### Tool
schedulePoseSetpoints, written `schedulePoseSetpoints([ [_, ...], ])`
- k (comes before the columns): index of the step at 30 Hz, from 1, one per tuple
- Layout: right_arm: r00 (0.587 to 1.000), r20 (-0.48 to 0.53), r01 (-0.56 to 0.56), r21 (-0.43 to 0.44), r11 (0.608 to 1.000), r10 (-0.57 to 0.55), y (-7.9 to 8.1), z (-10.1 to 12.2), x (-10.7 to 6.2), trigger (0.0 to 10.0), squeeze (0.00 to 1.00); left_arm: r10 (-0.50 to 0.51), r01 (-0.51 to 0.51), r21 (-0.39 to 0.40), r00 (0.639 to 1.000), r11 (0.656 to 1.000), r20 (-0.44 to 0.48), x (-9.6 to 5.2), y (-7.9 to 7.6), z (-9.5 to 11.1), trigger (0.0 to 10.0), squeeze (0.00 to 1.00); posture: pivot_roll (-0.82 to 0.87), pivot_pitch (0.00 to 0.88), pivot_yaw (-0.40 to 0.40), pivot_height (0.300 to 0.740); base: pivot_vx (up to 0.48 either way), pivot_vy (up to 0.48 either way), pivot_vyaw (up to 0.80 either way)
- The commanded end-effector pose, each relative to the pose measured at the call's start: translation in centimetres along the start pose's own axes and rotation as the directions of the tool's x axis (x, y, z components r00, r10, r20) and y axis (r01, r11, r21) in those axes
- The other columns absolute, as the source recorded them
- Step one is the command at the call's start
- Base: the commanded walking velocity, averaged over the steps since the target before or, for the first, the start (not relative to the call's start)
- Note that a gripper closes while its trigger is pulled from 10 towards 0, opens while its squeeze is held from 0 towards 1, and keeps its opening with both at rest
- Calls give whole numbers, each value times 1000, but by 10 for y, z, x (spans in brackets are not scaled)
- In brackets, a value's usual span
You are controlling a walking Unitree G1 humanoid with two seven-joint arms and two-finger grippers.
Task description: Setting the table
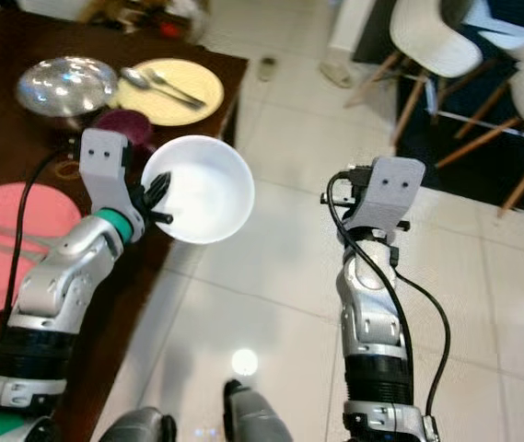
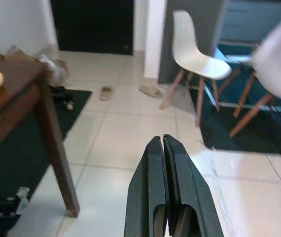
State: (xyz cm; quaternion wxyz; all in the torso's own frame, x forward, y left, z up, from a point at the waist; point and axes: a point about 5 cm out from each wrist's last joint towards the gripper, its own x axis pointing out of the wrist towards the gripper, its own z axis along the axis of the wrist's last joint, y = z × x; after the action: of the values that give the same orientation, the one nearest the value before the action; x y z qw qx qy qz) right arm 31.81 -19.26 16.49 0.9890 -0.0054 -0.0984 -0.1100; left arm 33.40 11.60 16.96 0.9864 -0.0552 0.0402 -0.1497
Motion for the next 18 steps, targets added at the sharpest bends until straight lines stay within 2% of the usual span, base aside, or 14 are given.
schedulePoseSetpoints([
  [1, 1000, -17, 20, -8, 1000, -20, -6, -3, -2, 10000, 0, -15, 15, -4, 1000, 1000, -8, 0, -2, -3, 10000, 0, 94, 86, 43, 740, 0, 0, -800],
  [11, 1000, -18, 17, -8, 1000, -17, -5, -3, -2, 10000, 0, 5, -5, -22, 1000, 1000, -15, 0, 2, -5, 10000, 0, 94, 87, 42, 740, 0, 0, -800],
  [17, 1000, -18, 14, -8, 1000, -14, -4, -3, -2, 10000, 0, 50, -50, 4, 999, 999, -11, 1, 7, -5, 10000, 0, 94, 86, 41, 740, 0, 0, -800],
  [18, 1000, -13, 11, -10, 1000, -11, -3, -3, -1, 10000, 0, 68, -68, 13, 998, 998, 1, 1, 9, -4, 10000, 0, 94, 84, 42, 740, 0, 0, 0],
])
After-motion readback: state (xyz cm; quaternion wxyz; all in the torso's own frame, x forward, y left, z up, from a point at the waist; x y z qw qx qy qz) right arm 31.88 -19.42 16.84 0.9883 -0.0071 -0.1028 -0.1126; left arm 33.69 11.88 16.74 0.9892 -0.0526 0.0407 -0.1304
